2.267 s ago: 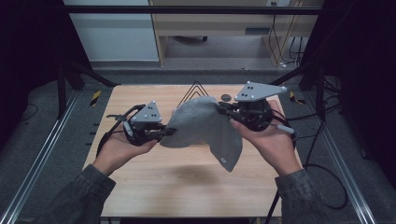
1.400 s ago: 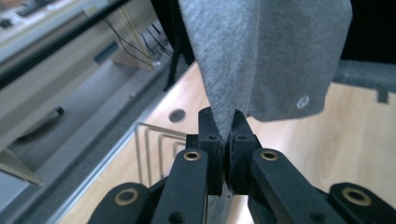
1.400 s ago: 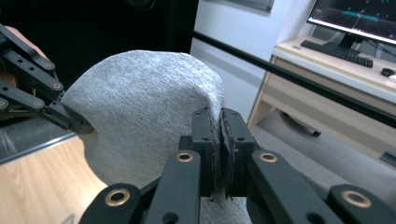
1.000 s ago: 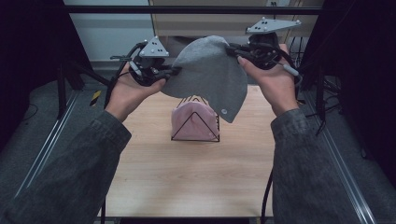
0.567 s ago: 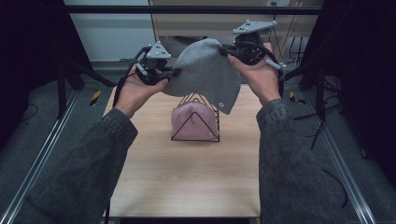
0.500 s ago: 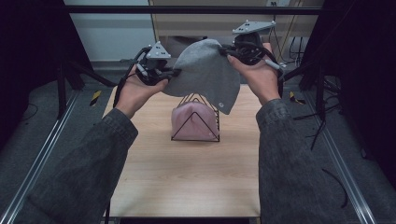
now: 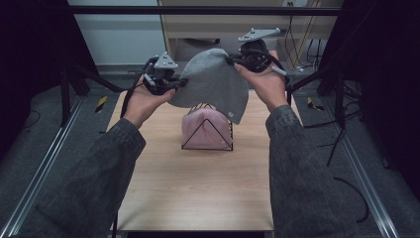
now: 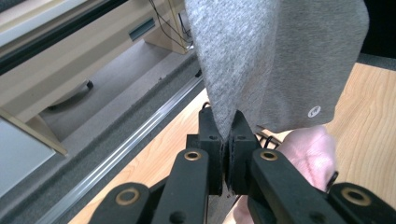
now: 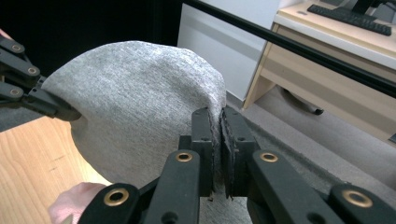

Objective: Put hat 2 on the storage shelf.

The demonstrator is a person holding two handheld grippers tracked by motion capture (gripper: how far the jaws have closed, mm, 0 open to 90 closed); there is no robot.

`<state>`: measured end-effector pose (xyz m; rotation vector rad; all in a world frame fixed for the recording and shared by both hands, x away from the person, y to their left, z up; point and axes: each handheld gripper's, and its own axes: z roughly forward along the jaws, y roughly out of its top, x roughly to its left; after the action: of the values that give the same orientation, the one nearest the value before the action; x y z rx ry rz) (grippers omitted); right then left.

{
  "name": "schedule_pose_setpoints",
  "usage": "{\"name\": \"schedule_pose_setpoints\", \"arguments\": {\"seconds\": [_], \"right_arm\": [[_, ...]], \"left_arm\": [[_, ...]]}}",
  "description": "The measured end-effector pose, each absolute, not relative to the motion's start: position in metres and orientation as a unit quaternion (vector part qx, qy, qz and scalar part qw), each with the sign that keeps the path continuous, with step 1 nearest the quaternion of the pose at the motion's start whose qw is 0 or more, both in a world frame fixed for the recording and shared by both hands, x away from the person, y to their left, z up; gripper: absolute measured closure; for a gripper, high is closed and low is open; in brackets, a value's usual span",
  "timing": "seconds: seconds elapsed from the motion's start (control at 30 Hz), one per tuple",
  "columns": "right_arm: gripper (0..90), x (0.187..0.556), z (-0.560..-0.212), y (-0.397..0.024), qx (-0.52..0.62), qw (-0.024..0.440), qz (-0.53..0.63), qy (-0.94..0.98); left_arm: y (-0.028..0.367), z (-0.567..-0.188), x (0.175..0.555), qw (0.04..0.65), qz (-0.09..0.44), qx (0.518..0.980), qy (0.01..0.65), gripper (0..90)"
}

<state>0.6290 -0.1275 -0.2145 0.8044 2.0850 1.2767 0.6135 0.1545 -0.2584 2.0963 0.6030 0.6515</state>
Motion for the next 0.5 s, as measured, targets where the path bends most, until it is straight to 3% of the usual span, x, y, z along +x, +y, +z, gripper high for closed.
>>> {"name": "schedule_pose_setpoints", "arguments": {"seconds": [0.5], "right_arm": [[85.1,0.633,-0.227,-0.117,0.297,0.263,0.471,0.788]], "left_arm": [[0.163,-0.272,0.614,0.414,0.251,0.839,0.25,86.9]]}}
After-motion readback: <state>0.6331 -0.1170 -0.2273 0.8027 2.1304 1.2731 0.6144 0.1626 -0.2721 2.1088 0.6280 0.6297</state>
